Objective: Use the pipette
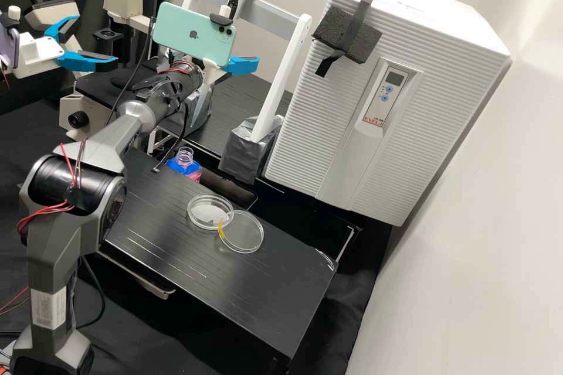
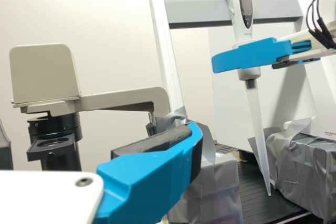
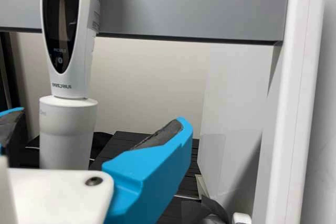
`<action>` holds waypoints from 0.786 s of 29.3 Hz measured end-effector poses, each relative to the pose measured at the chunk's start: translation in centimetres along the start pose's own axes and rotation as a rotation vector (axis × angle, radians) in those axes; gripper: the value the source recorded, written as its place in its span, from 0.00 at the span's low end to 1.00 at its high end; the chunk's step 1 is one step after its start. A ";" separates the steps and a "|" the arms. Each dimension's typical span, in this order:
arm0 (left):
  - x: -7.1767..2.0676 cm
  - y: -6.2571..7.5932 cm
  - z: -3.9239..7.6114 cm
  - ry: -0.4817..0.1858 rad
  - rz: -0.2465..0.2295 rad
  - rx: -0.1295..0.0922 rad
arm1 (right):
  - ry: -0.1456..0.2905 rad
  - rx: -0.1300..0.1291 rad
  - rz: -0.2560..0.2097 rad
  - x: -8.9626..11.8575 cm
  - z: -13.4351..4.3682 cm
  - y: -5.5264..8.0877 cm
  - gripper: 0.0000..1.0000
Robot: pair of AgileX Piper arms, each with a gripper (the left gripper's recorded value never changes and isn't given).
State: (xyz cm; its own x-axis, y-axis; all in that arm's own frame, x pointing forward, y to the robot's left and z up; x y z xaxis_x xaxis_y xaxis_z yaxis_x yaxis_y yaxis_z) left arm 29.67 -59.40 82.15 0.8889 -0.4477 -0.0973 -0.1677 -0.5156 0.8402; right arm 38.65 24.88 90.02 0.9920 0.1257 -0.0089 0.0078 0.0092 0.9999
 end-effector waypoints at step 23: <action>0.00 0.0 0.0 0.000 0.000 0.000 | -0.013 -0.024 -0.012 -0.1 -0.1 -0.3 0.00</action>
State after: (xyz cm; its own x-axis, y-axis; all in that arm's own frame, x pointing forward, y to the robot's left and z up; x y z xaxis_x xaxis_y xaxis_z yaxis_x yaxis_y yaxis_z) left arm 29.67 -59.40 82.15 0.8889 -0.4477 -0.0973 -0.1677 -0.5156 0.8402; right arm 38.51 25.01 89.76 0.9934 0.1127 -0.0205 0.0167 0.0342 0.9993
